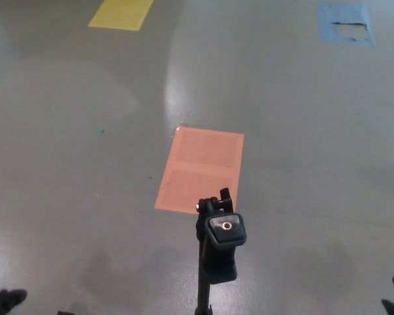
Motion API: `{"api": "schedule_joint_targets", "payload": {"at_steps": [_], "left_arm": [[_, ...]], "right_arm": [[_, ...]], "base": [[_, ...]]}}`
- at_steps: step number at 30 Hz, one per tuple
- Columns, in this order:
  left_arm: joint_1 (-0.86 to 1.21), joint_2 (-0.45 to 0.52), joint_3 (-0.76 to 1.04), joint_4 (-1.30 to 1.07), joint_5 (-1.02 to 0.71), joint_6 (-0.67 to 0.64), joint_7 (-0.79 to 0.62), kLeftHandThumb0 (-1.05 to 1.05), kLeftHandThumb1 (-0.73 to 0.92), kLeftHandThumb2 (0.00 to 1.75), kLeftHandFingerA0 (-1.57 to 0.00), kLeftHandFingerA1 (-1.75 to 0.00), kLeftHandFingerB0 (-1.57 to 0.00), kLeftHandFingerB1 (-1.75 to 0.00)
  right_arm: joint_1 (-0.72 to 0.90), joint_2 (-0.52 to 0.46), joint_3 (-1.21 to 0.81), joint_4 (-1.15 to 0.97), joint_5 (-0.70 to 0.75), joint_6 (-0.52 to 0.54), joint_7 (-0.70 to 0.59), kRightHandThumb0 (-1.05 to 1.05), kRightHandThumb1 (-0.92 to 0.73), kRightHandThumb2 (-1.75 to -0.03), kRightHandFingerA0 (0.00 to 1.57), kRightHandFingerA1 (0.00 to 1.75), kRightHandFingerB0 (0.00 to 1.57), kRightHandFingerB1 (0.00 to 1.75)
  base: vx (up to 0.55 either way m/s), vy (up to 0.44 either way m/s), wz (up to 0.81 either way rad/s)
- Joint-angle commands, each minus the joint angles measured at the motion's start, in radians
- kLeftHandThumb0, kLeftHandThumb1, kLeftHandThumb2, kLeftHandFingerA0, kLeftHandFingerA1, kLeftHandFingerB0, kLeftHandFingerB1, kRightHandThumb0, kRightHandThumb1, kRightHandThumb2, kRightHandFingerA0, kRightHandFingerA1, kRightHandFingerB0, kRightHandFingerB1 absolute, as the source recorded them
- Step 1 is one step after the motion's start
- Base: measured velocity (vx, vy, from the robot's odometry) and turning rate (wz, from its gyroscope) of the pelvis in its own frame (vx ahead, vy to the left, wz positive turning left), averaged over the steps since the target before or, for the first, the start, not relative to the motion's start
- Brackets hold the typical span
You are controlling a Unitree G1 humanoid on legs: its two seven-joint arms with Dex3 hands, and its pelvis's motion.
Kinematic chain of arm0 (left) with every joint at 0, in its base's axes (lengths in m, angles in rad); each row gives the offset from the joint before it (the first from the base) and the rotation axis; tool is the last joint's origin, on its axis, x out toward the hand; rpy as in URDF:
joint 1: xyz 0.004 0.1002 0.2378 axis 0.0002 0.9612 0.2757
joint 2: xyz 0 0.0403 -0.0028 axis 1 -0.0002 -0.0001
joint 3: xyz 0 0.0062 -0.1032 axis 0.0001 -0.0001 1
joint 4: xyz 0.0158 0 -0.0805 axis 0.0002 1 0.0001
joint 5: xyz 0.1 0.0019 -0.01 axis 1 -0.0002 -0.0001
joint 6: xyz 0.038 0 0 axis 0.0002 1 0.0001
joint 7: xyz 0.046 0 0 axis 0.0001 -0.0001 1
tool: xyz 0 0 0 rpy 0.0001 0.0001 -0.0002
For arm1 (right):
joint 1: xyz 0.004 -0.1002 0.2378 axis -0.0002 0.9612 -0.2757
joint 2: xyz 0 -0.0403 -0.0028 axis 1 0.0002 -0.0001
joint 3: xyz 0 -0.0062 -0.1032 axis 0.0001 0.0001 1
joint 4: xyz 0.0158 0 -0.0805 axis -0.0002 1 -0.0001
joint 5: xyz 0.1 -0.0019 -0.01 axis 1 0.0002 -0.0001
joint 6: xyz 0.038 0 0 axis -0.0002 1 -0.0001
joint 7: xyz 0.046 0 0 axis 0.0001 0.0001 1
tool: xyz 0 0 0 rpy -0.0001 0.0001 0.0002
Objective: The robot uses its left hand to grab the top of a phone stand kept on the floor and rotates it anti-clockwise
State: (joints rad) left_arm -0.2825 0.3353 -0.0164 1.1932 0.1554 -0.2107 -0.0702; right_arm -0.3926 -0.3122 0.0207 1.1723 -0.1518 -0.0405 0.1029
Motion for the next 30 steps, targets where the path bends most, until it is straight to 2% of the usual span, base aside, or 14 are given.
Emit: {"api": "schedule_joint_targets", "payload": {"at_steps": [1,7,8,9,10,12,15,16,18,20,21,25,29,30], "left_arm": [[-0.02,0.046,-0.002,0.068,0.015,-0.146,-0.026,-0.69,0.45,0.77,-0.23,-0.44,-0.05,-0.36],[-0.007,0.024,0.03,-0.008,-0.043,-0.307,-0.072,-0.69,0.44,0.73,-0.23,-0.4,-0.07,-0.42],[0.004,0.015,0.04,-0.062,-0.068,-0.339,-0.093,-0.67,0.43,0.69,-0.2,-0.37,-0.09,-0.44],[0.017,0.005,0.051,-0.119,-0.093,-0.368,-0.114,-0.67,0.43,0.69,-0.2,-0.37,-0.09,-0.44],[0.028,0.003,0.051,-0.153,-0.098,-0.389,-0.12,-0.66,0.43,0.69,-0.2,-0.37,-0.09,-0.44],[0.043,0.002,0.05,-0.194,-0.099,-0.413,-0.124,-0.66,0.43,0.69,-0.2,-0.37,-0.09,-0.44],[0.149,0.015,0.018,-0.517,-0.095,-0.482,-0.132,-0.67,0.45,0.73,-0.18,-0.38,-0.04,-0.38],[0.173,0.021,0.012,-0.606,-0.106,-0.482,-0.144,-0.32,0.29,0.87,0.0,-0.47,-0.1,-0.55],[0.215,0.031,0.0,-0.765,-0.138,-0.477,-0.175,-0.31,0.3,0.87,0.0,-0.47,-0.1,-0.55],[0.246,0.039,-0.009,-0.882,-0.17,-0.461,-0.203,-0.31,0.3,0.87,0.0,-0.47,-0.1,-0.55],[0.269,0.048,-0.019,-0.971,-0.183,-0.449,-0.215,-0.63,0.43,0.71,-0.14,-0.38,-0.04,-0.36],[0.306,0.062,-0.033,-1.137,-0.178,-0.421,-0.218,-0.63,0.44,0.68,-0.13,-0.36,-0.07,-0.37],[0.301,0.081,-0.053,-1.226,-0.14,-0.497,-0.214,-0.59,0.41,0.69,-0.11,-0.32,-0.04,-0.32],[0.301,0.086,-0.058,-1.259,-0.129,-0.495,-0.216,-0.59,0.41,0.69,-0.1,-0.31,-0.06,-0.33]], "right_arm": [[-0.03,-0.034,0.0,0.076,-0.008,-0.062,0.032,-0.47,-0.77,-0.63,0.73,0.48,0.14,0.26],[-0.029,-0.028,-0.014,0.088,0.005,-0.089,0.016,-0.45,-0.75,-0.64,0.7,0.49,0.12,0.21],[-0.03,-0.027,-0.018,0.088,0.009,-0.095,0.013,-0.52,-0.63,-0.84,0.64,0.6,0.07,0.3],[-0.031,-0.025,-0.023,0.089,0.013,-0.1,0.011,-0.52,-0.63,-0.84,0.64,0.6,0.07,0.3],[-0.031,-0.025,-0.024,0.089,0.013,-0.102,0.008,-0.43,-0.74,-0.64,0.71,0.5,0.12,0.2],[-0.03,-0.025,-0.024,0.089,0.012,-0.105,0.005,-0.43,-0.74,-0.64,0.71,0.5,0.12,0.2],[-0.023,-0.026,-0.024,0.087,0.008,-0.13,-0.012,-0.43,-0.77,-0.62,0.73,0.49,0.08,0.25],[-0.026,-0.026,-0.026,0.088,0.009,-0.131,-0.014,-0.42,-0.74,-0.65,0.72,0.51,0.11,0.19],[-0.029,-0.025,-0.028,0.089,0.011,-0.13,-0.015,-0.41,-0.74,-0.65,0.72,0.51,0.11,0.19],[-0.031,-0.025,-0.029,0.088,0.013,-0.128,-0.012,-0.41,-0.74,-0.65,0.72,0.51,0.11,0.19],[-0.027,-0.026,-0.033,0.088,0.017,-0.132,-0.006,-0.42,-0.77,-0.62,0.72,0.51,0.08,0.25],[-0.025,-0.028,-0.031,0.091,0.013,-0.14,-0.013,-0.43,-0.76,-0.62,0.74,0.51,0.08,0.25],[-0.03,-0.029,-0.029,0.094,0.012,-0.123,-0.012,-0.42,-0.76,-0.62,0.73,0.49,0.08,0.25],[-0.031,-0.029,-0.03,0.094,0.012,-0.119,-0.014,-0.41,-0.74,-0.65,0.72,0.51,0.11,0.19]], "base": [[0.0,0.0,0.0],[0.0,0.0,0.0],[0.0,0.0,0.0],[0.0,0.0,0.0],[0.0,0.0,0.0],[0.0,0.0,0.0],[0.0,0.0,0.0],[0.0,0.0,0.0],[0.0,0.0,0.0],[0.0,0.0,0.0],[0.0,0.0,0.0],[0.0,0.0,0.0],[0.0,0.0,0.0],[0.0,0.0,0.0]]}}
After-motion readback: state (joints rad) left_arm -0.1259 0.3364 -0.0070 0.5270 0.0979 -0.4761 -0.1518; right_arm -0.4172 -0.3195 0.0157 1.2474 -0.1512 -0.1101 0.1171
